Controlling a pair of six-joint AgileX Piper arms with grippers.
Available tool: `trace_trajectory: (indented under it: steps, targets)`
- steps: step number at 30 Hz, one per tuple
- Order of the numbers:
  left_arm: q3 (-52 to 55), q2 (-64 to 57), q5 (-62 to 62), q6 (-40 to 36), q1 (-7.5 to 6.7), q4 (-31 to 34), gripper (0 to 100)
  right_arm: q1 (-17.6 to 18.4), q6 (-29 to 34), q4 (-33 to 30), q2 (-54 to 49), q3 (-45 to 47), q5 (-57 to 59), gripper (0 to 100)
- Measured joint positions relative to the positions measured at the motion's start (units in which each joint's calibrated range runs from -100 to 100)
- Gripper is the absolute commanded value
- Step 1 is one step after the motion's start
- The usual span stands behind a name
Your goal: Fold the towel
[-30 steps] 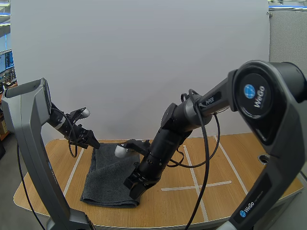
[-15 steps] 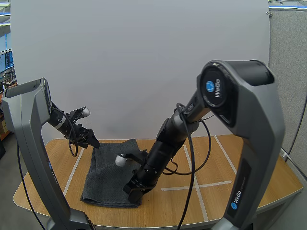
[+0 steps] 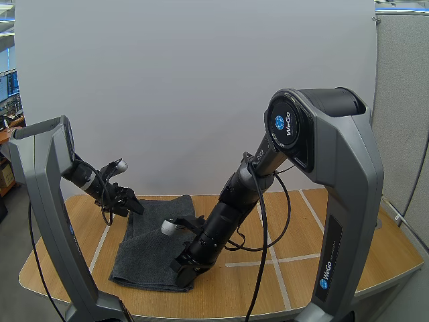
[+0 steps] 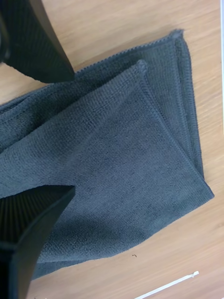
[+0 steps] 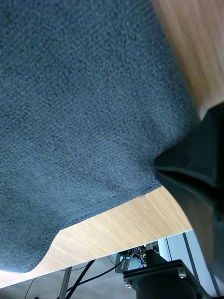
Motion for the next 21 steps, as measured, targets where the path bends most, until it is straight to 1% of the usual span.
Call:
trace_trajectory:
  steps: [7,9,14,21]
  targets:
    - [0.0,1.2,-0.2,0.0,-1.98,-0.1,100,0.0,-0.2,0.1,0.0,0.0,0.2,0]
    - [0.0,2.2,-0.2,-0.1,-2.36,-0.1,100,0.0,-0.2,0.1,0.0,0.0,0.2,0]
    - [-0.1,2.8,-0.2,-0.1,-2.51,0.0,100,0.0,-0.2,0.2,0.0,0.0,0.6,0]
    - [-1.9,3.0,-0.2,-1.4,-2.51,3.0,100,0.0,-0.2,0.2,0.0,0.0,0.6,0]
